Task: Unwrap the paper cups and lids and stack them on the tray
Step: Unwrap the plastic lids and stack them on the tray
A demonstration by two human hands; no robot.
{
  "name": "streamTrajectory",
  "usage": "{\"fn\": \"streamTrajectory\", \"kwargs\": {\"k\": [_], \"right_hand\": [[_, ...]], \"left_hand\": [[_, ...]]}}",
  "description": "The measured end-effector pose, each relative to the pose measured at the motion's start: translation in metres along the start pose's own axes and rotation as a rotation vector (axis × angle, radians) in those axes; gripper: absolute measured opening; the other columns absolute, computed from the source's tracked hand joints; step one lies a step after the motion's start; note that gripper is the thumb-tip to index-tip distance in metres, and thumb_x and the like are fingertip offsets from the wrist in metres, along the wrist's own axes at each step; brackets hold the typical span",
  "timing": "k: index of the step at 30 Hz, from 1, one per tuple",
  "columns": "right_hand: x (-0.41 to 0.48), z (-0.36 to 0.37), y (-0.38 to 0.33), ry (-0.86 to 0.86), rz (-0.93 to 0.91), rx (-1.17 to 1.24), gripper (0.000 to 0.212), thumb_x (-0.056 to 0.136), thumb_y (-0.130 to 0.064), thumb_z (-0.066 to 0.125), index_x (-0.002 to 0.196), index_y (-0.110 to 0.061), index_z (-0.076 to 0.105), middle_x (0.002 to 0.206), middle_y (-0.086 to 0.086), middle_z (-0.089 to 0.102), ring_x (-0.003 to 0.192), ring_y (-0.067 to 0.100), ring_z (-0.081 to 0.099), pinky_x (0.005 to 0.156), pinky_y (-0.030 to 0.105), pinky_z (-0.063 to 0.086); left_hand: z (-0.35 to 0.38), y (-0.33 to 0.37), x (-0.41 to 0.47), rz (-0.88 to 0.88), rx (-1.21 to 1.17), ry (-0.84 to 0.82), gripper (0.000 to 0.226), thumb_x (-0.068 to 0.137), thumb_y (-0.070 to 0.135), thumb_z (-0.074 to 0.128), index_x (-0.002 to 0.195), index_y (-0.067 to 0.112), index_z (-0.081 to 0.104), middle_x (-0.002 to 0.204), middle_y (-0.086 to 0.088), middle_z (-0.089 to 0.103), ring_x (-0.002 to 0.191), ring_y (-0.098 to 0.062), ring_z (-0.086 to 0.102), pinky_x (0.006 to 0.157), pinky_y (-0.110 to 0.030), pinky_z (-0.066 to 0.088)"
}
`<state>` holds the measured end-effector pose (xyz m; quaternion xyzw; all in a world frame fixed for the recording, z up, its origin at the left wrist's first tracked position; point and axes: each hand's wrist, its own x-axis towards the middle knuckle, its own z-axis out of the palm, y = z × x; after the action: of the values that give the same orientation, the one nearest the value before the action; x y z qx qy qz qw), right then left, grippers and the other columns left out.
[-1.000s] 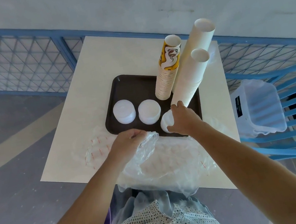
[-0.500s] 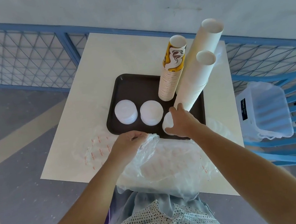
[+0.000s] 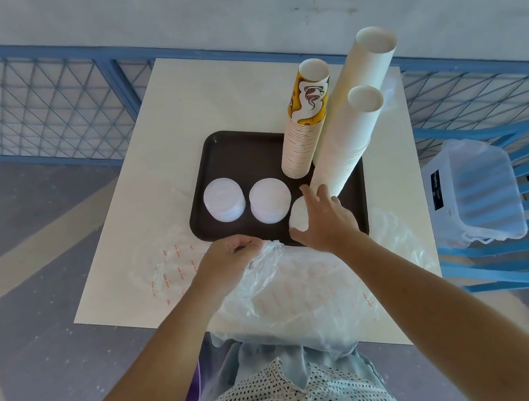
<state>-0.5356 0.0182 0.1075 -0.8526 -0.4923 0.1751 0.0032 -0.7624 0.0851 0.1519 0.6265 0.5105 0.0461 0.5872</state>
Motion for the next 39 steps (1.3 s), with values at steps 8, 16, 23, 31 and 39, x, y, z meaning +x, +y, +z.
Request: {"fn": "streamTrajectory", "kwargs": {"k": [8, 16, 23, 31, 39], "right_hand": [[-0.046, -0.039, -0.001, 0.389, -0.2, 0.123, 0.063, 0.082, -0.037, 0.075, 0.135, -0.011, 0.051, 0.131, 0.013, 0.049, 0.109, 0.035, 0.052, 0.086, 0.048, 0.056], [-0.089, -0.039, -0.049, -0.23, 0.229, 1.196, 0.045, 0.096, -0.065, 0.058, 0.114, -0.023, 0.063, 0.114, -0.002, 0.066, 0.113, 0.024, 0.064, 0.098, 0.048, 0.057], [-0.088, -0.03, -0.061, 0.039, 0.4, 1.537, 0.034, 0.092, -0.031, 0.064, 0.096, 0.003, 0.06, 0.092, 0.019, 0.065, 0.091, 0.036, 0.065, 0.09, 0.055, 0.058], [-0.099, -0.041, -0.053, 0.149, 0.31, 1.696, 0.027, 0.104, -0.023, 0.061, 0.098, 0.003, 0.059, 0.08, 0.013, 0.054, 0.072, 0.024, 0.056, 0.068, 0.038, 0.054], [-0.112, -0.054, -0.015, 0.221, 0.373, 1.551, 0.043, 0.107, -0.044, 0.052, 0.087, -0.006, 0.057, 0.063, 0.0, 0.053, 0.05, 0.014, 0.046, 0.044, 0.025, 0.037]], "left_hand": [[-0.011, 0.01, -0.001, 0.005, -0.117, 0.048, 0.022, 0.096, 0.049, 0.065, 0.108, 0.036, 0.078, 0.097, 0.013, 0.076, 0.104, -0.011, 0.069, 0.092, -0.032, 0.054], [-0.001, 0.038, -0.011, 0.24, -0.049, -0.071, 0.038, 0.102, 0.014, 0.058, 0.125, 0.042, 0.07, 0.113, 0.009, 0.071, 0.098, -0.016, 0.072, 0.093, -0.038, 0.062], [0.008, 0.046, -0.03, 0.423, 0.054, -0.035, 0.058, 0.089, 0.03, 0.082, 0.14, 0.036, 0.055, 0.114, 0.013, 0.065, 0.098, -0.011, 0.068, 0.08, -0.014, 0.058], [0.015, 0.045, -0.036, 0.391, 0.11, 0.067, 0.022, 0.096, 0.041, 0.072, 0.115, 0.029, 0.071, 0.106, 0.019, 0.068, 0.096, -0.003, 0.067, 0.074, -0.004, 0.048], [0.058, 0.055, -0.043, 0.373, 0.023, 0.222, 0.013, 0.103, 0.019, 0.06, 0.103, 0.028, 0.07, 0.079, 0.011, 0.073, 0.073, -0.005, 0.069, 0.066, -0.011, 0.049]]}}
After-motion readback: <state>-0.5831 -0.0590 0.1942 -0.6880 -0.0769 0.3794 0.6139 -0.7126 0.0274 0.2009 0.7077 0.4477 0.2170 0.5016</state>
